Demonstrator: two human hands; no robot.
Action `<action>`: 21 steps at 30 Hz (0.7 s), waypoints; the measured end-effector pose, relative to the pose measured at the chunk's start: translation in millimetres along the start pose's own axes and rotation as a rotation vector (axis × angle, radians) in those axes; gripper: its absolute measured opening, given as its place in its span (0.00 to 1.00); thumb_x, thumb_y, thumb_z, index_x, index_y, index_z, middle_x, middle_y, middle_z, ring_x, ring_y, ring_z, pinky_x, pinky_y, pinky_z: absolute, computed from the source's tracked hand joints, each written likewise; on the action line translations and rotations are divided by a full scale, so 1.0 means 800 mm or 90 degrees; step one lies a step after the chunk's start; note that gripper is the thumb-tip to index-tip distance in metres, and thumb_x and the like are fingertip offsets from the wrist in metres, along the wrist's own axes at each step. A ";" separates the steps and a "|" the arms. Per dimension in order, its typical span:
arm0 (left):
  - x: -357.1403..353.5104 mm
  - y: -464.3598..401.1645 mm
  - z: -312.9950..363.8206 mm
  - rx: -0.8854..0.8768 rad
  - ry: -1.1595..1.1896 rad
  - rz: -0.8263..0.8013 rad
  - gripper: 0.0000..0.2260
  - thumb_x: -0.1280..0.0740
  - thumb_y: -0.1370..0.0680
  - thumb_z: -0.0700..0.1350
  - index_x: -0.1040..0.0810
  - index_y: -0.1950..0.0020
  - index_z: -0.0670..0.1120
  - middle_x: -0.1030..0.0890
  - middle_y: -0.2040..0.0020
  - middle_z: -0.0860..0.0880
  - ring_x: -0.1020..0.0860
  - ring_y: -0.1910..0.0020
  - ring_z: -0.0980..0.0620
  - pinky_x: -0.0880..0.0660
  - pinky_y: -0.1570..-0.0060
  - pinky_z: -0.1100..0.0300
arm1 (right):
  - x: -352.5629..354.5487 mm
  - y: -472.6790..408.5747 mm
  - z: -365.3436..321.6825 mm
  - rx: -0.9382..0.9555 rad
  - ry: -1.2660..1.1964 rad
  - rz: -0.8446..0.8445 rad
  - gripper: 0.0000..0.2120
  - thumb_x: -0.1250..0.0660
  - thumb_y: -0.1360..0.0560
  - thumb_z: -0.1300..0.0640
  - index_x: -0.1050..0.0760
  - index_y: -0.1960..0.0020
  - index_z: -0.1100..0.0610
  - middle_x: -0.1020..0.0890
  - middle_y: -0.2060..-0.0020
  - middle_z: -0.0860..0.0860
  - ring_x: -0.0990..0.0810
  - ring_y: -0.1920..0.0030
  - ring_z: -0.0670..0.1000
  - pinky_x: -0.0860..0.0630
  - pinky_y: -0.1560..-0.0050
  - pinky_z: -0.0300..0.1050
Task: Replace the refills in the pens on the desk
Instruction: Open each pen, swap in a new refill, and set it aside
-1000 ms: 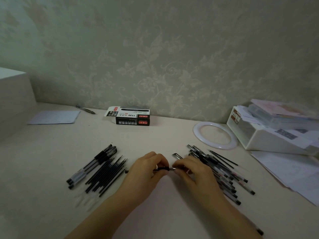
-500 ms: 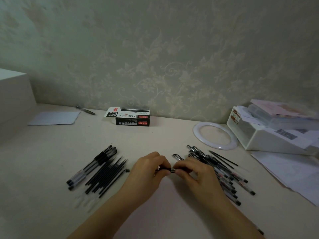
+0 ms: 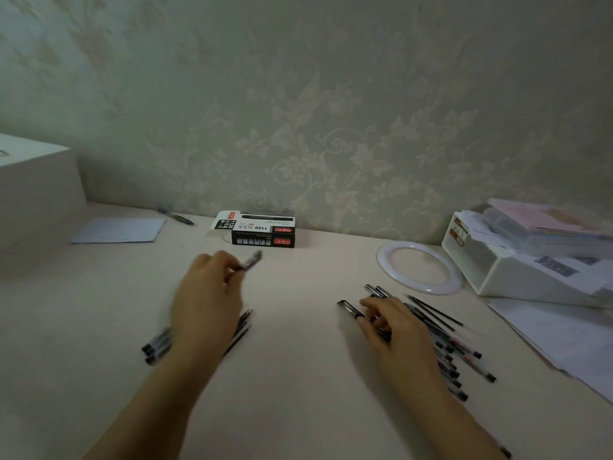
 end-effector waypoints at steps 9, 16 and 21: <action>0.003 -0.009 -0.083 0.231 -0.167 -0.123 0.07 0.36 0.21 0.44 0.21 0.47 0.44 0.21 0.48 0.43 0.23 0.53 0.42 0.23 0.53 0.49 | 0.007 0.001 0.007 -0.022 0.061 0.024 0.04 0.29 0.25 0.61 0.18 0.52 0.54 0.24 0.58 0.40 0.24 0.57 0.46 0.24 0.54 0.43; -0.002 -0.008 -0.086 0.239 -0.225 -0.141 0.11 0.38 0.20 0.47 0.19 0.45 0.45 0.21 0.46 0.43 0.23 0.50 0.41 0.23 0.51 0.48 | 0.004 0.001 0.016 -0.056 0.098 0.008 0.04 0.29 0.26 0.61 0.19 0.53 0.53 0.25 0.59 0.43 0.25 0.55 0.49 0.24 0.54 0.47; -0.001 -0.007 -0.078 0.236 -0.266 -0.148 0.12 0.38 0.20 0.49 0.21 0.41 0.46 0.24 0.43 0.43 0.26 0.45 0.40 0.26 0.48 0.48 | 0.002 0.002 0.016 -0.066 0.131 -0.009 0.04 0.28 0.26 0.57 0.19 0.51 0.54 0.26 0.56 0.44 0.26 0.52 0.49 0.23 0.51 0.48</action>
Point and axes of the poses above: each hand's wrist, its own y-axis away from the middle knuckle, its own x-axis out of the back of the hand, z = x × y, the point moved 5 cm from there along -y, towards the middle knuckle
